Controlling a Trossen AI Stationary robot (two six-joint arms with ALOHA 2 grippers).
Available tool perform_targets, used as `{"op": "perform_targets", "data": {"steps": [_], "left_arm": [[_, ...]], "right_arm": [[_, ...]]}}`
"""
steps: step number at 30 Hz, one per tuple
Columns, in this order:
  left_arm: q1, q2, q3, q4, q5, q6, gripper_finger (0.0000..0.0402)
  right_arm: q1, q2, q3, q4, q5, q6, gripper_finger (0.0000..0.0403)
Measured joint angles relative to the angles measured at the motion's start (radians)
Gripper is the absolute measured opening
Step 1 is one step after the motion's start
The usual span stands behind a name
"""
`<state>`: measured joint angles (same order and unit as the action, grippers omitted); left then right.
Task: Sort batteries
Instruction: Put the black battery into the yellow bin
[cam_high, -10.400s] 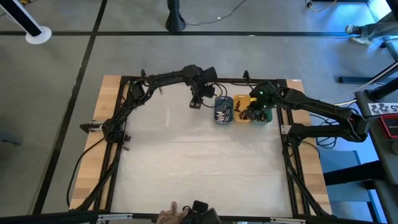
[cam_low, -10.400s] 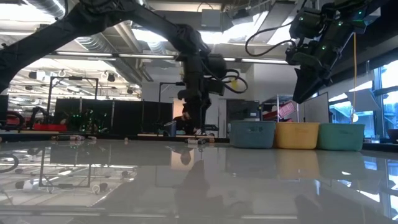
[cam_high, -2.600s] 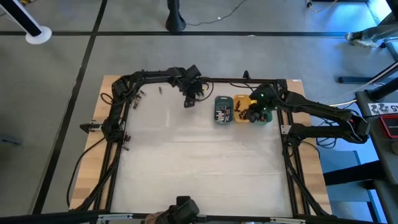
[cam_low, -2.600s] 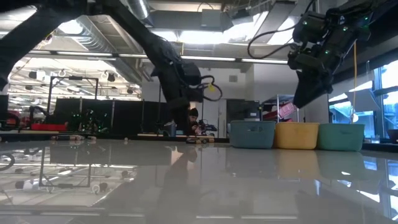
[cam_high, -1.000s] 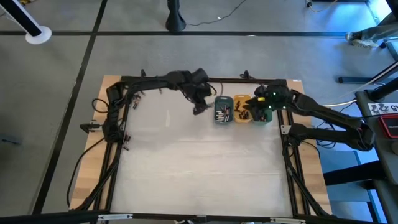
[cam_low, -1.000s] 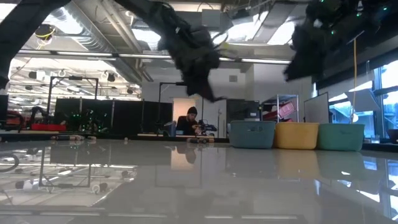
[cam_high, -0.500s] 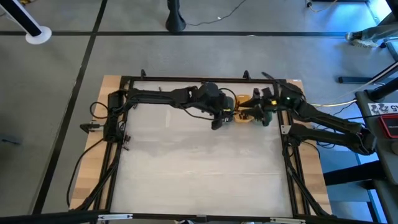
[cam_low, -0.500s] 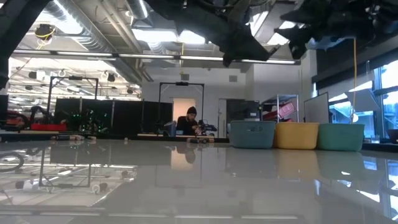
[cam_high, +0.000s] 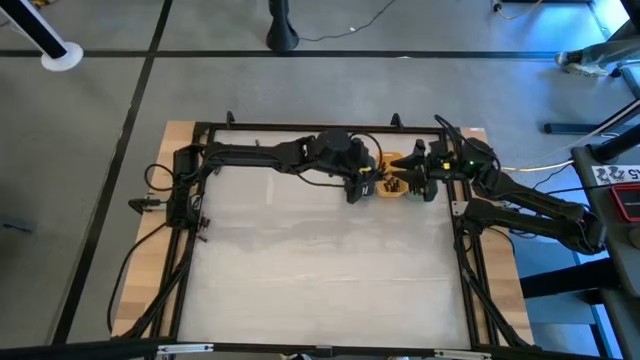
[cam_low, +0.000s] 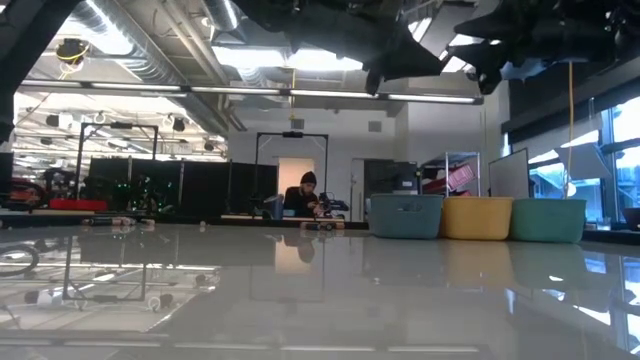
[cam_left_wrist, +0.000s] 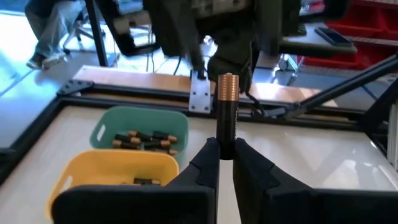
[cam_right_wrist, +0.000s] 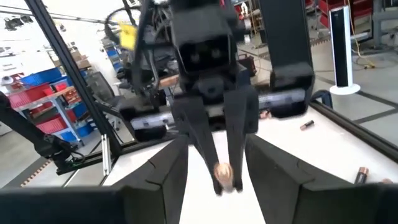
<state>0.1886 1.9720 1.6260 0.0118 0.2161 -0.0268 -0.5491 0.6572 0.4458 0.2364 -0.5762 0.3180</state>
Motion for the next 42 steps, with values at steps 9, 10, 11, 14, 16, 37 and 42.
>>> {"op": "perform_targets", "data": {"steps": [9,10,11,14,16,37,42], "left_arm": [[0.000,0.000,0.001,0.021,0.000,-0.002,0.0018],[0.001,0.000,0.001,0.029,0.000,-0.003,0.0017],[0.001,0.000,0.001,0.038,0.000,-0.006,0.0016],[0.001,0.000,0.001,0.048,0.000,-0.014,0.0016],[0.001,0.000,0.001,0.050,0.000,-0.020,0.0018],[0.003,0.000,0.001,0.027,-0.007,-0.020,0.0028],[0.002,-0.001,0.001,-0.022,-0.011,-0.004,0.0084]], "right_arm": [[0.000,0.006,0.000,0.001,0.000,0.000,0.0163],[0.000,0.009,0.000,0.001,0.000,0.000,0.0163],[0.000,0.013,0.000,-0.001,0.000,0.000,0.0163],[0.000,0.023,0.000,0.000,0.008,0.000,0.0163],[0.000,0.032,0.000,0.000,0.008,0.000,0.0163],[0.000,0.052,0.001,-0.003,0.022,-0.034,0.0024],[-0.002,0.051,0.002,0.001,0.076,-0.027,0.0022]]}}
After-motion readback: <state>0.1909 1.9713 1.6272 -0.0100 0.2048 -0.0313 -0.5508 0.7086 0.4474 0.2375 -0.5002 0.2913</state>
